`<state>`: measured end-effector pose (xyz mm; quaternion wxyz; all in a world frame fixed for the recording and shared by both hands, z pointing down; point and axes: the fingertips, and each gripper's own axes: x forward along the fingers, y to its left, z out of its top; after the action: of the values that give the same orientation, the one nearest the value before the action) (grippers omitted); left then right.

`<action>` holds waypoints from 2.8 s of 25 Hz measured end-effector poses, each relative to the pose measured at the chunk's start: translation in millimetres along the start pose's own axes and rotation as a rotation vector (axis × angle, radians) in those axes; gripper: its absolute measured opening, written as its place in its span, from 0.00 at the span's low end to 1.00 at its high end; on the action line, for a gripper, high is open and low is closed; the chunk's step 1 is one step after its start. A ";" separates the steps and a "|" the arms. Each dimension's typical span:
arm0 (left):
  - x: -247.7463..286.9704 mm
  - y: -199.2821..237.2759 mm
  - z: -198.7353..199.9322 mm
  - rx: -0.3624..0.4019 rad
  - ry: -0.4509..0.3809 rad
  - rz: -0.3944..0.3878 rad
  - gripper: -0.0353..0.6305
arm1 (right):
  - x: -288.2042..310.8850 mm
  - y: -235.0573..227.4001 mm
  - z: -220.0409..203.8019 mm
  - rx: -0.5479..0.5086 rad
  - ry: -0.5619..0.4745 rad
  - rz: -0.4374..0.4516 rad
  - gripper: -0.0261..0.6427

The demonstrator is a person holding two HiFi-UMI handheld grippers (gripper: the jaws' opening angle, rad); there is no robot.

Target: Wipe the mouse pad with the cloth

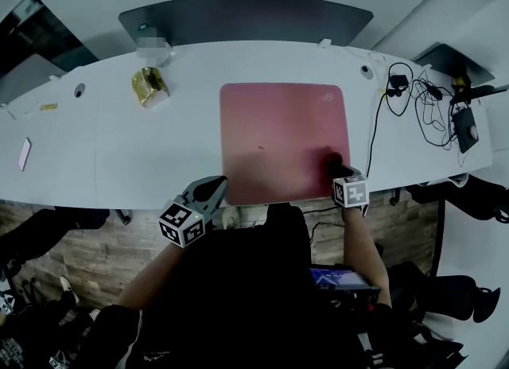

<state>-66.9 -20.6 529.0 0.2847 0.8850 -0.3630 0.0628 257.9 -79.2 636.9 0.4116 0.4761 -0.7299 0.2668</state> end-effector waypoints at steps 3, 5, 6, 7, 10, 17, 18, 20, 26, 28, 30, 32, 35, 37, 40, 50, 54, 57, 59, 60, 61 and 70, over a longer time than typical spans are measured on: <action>-12.1 5.3 -1.2 -0.008 -0.012 0.022 0.07 | 6.0 18.2 2.9 0.010 0.005 0.026 0.22; -19.2 7.1 -2.5 -0.014 -0.020 0.033 0.07 | 8.6 32.1 7.9 0.010 0.000 0.052 0.22; -22.6 8.3 -2.8 -0.017 -0.024 0.040 0.07 | 10.3 38.1 9.6 0.010 -0.001 0.063 0.22; -25.9 9.7 -2.8 -0.019 -0.029 0.046 0.07 | 12.0 43.6 11.1 0.011 -0.002 0.073 0.22; -36.2 14.4 -3.3 -0.025 -0.044 0.067 0.07 | 15.8 60.8 17.4 0.014 -0.012 0.103 0.22; -61.1 21.7 -9.0 -0.047 -0.069 0.115 0.07 | 25.9 105.4 36.5 0.005 -0.029 0.183 0.21; -63.9 22.5 -9.5 -0.048 -0.074 0.121 0.07 | 27.7 112.0 39.2 0.008 -0.033 0.196 0.21; -69.2 23.9 -10.0 -0.052 -0.082 0.133 0.06 | 31.0 124.7 44.8 0.016 -0.043 0.221 0.21; -89.5 29.0 -15.0 -0.078 -0.110 0.186 0.07 | 38.8 162.7 58.8 -0.005 -0.050 0.293 0.22; -96.3 29.6 -18.7 -0.088 -0.118 0.203 0.07 | 40.9 174.7 62.7 -0.006 -0.053 0.315 0.22; -102.3 29.4 -21.7 -0.097 -0.126 0.217 0.07 | 42.4 185.6 66.5 0.002 -0.056 0.334 0.22; -107.4 29.3 -24.3 -0.107 -0.132 0.228 0.07 | 44.3 196.7 70.6 0.010 -0.056 0.354 0.22; -112.7 29.3 -28.4 -0.121 -0.142 0.248 0.07 | 48.2 213.6 76.6 0.011 -0.054 0.389 0.22; -115.7 29.2 -30.0 -0.128 -0.152 0.263 0.07 | 50.6 225.5 80.9 0.006 -0.055 0.414 0.22; -121.9 28.9 -32.2 -0.137 -0.164 0.287 0.07 | 54.0 243.9 86.5 -0.007 -0.054 0.447 0.22; -147.9 32.9 -43.7 -0.167 -0.185 0.362 0.07 | 61.3 304.9 101.5 -0.017 -0.047 0.552 0.22; -152.3 33.7 -45.4 -0.164 -0.181 0.369 0.07 | 64.7 322.7 106.5 -0.017 -0.049 0.571 0.22; -158.1 35.3 -46.3 -0.163 -0.178 0.376 0.07 | 66.5 333.6 110.4 0.003 -0.051 0.577 0.22; -161.8 36.6 -47.4 -0.165 -0.176 0.380 0.07 | 67.0 342.7 112.1 0.012 -0.048 0.589 0.22; -163.0 37.1 -47.9 -0.165 -0.175 0.380 0.07 | 67.4 347.6 112.3 0.012 -0.042 0.598 0.22; -163.6 37.6 -48.2 -0.165 -0.172 0.380 0.07 | 68.4 352.7 112.2 0.010 -0.036 0.610 0.22; -154.0 39.2 -37.1 -0.142 -0.160 0.358 0.07 | 81.6 346.1 151.0 0.041 -0.080 0.625 0.22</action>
<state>-202.1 70.7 528.7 0.3009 0.7863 -0.5393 0.0159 -127.9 -96.0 629.2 0.2711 0.2471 -0.8509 0.3760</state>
